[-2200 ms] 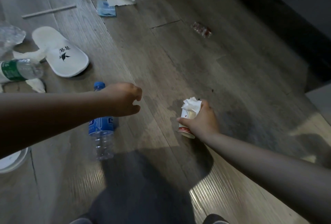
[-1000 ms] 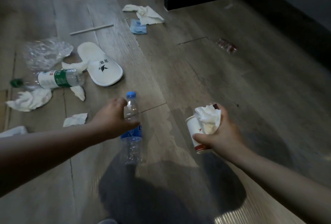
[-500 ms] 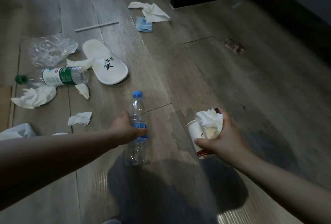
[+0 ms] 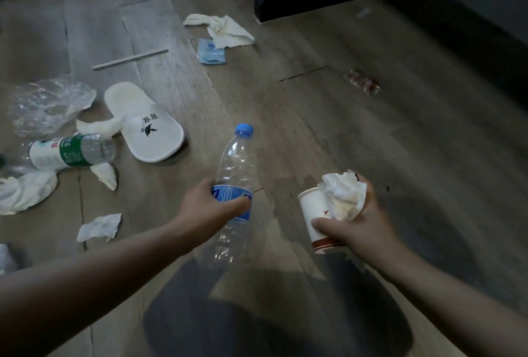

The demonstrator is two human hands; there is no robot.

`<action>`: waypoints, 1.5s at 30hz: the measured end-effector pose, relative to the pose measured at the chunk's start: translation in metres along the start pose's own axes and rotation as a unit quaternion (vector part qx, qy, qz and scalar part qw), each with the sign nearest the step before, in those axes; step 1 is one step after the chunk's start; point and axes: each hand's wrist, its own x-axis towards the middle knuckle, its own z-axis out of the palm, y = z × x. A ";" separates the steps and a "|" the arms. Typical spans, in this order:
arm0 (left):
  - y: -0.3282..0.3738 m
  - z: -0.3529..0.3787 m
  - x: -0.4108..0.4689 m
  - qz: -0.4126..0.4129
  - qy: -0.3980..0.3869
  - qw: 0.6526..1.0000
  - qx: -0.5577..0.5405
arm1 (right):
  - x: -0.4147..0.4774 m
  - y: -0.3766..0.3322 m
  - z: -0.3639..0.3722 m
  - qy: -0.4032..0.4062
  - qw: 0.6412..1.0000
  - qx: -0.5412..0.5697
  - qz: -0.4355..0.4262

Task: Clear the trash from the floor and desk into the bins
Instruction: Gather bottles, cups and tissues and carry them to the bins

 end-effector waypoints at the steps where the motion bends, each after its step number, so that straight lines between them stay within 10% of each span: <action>1: 0.003 0.003 0.004 0.000 -0.001 1.000 -0.006 | 0.006 0.002 -0.001 0.004 1.000 0.011 0.005; 29: 0.087 0.020 -0.127 -0.080 0.004 0.996 -0.050 | -0.117 -0.090 -0.061 0.115 0.962 0.104 0.227; 45: 0.468 -0.175 -0.282 0.098 0.019 0.991 -0.091 | -0.219 -0.503 -0.228 0.172 0.958 0.226 0.020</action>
